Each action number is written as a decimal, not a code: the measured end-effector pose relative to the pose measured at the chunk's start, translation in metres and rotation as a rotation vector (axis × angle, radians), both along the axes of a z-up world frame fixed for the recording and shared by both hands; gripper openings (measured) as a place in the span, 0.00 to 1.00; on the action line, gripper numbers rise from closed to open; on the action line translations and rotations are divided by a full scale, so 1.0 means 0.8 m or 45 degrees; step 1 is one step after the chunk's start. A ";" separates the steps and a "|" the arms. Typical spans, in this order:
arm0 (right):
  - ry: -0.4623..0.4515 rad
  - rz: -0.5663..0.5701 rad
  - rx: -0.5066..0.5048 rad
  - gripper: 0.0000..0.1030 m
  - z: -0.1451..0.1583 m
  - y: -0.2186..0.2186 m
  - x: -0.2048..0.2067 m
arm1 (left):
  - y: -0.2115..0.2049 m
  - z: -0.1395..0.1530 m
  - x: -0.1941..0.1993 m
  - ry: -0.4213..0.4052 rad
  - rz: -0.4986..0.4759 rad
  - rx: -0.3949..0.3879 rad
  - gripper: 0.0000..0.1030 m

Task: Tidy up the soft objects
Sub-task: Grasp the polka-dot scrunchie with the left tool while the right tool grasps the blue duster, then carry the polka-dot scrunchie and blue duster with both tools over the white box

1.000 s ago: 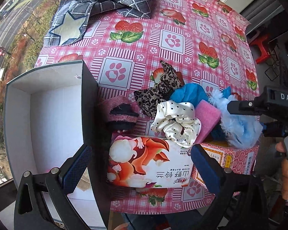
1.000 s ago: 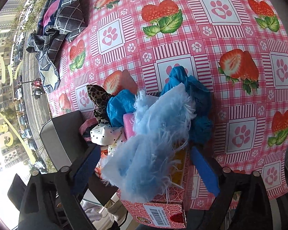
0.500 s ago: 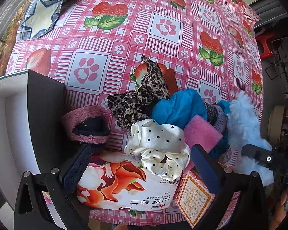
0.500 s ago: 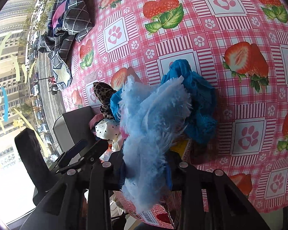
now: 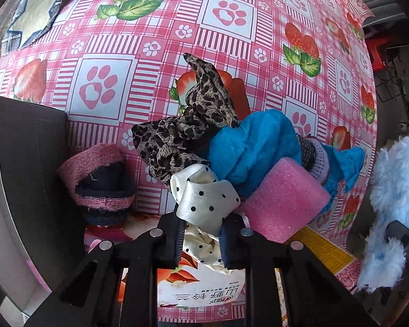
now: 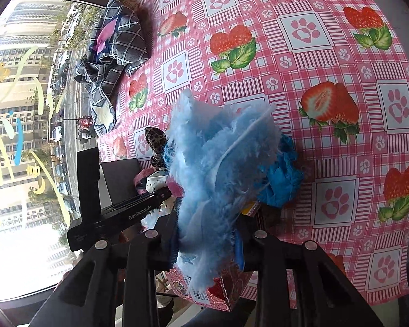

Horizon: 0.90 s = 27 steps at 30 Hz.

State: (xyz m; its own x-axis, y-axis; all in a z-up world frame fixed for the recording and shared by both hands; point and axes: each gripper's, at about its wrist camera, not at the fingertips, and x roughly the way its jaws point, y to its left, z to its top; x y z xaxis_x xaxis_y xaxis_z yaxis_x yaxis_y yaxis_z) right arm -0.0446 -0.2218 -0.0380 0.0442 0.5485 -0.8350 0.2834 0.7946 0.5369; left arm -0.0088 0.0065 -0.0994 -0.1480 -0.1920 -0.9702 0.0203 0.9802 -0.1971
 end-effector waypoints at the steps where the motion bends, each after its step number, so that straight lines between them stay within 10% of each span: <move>1: -0.016 0.007 -0.018 0.32 0.004 0.001 -0.001 | 0.003 0.008 -0.001 -0.029 0.006 0.001 0.21; 27: -0.261 0.043 -0.277 0.32 0.086 -0.003 -0.028 | -0.007 0.156 -0.052 -0.555 -0.128 0.165 0.21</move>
State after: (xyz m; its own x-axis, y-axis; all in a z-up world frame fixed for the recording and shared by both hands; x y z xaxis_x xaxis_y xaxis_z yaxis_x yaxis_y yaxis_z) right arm -0.0672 -0.2244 0.0310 0.2090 0.3619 -0.9085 0.1583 0.9042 0.3967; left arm -0.0501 0.0012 0.0251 0.2674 -0.0708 -0.9610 0.1704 0.9851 -0.0251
